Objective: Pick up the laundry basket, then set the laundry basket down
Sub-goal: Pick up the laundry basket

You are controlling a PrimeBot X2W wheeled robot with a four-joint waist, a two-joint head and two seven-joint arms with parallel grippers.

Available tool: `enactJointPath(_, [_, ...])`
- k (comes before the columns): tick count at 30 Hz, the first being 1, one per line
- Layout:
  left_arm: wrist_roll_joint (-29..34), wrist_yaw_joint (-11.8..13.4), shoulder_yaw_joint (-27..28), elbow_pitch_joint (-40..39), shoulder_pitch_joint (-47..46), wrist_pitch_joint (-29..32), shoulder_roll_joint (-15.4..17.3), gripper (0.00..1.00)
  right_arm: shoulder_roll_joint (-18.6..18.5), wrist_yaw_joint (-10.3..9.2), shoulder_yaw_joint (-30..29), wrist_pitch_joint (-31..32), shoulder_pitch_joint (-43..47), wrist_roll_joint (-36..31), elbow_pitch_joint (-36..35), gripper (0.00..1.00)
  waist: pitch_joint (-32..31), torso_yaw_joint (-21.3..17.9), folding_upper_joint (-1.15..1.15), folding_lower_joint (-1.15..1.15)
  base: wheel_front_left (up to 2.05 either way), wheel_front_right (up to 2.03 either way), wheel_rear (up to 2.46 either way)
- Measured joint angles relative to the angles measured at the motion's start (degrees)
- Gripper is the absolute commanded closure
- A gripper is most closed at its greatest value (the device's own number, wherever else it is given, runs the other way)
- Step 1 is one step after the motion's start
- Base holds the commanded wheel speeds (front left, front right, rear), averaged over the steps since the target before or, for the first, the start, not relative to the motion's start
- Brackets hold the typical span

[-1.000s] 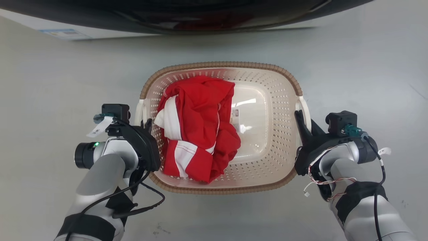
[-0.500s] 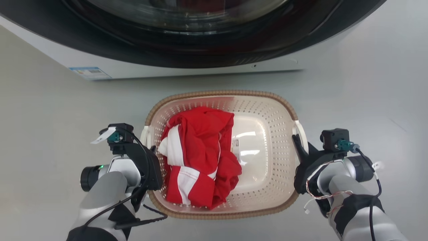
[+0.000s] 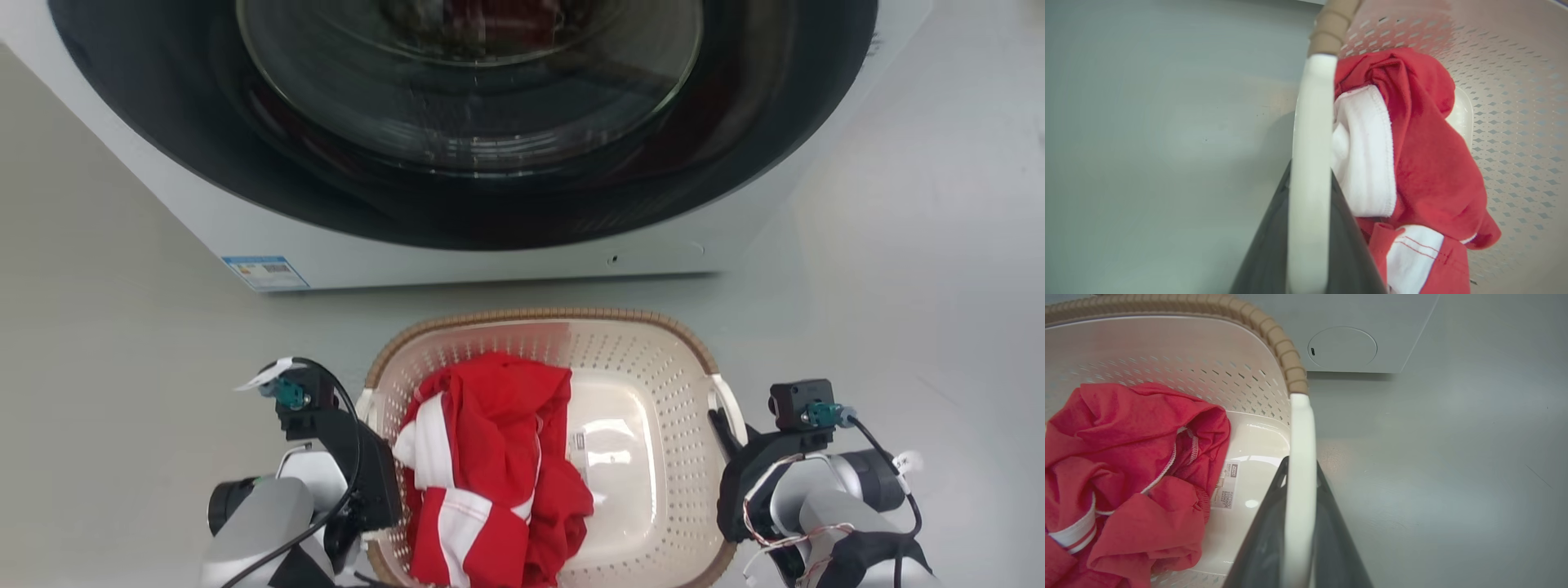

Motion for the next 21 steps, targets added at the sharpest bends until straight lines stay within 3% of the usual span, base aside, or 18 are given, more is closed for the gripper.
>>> enactJointPath(21, [-7.14,0.00,-4.32,0.05,7.97,9.07,0.32,1.00,0.12,0.00,3.98,8.47,8.38,7.87,-0.42,1.00,-15.46,0.19,0.00,0.00,0.00,0.00,0.00])
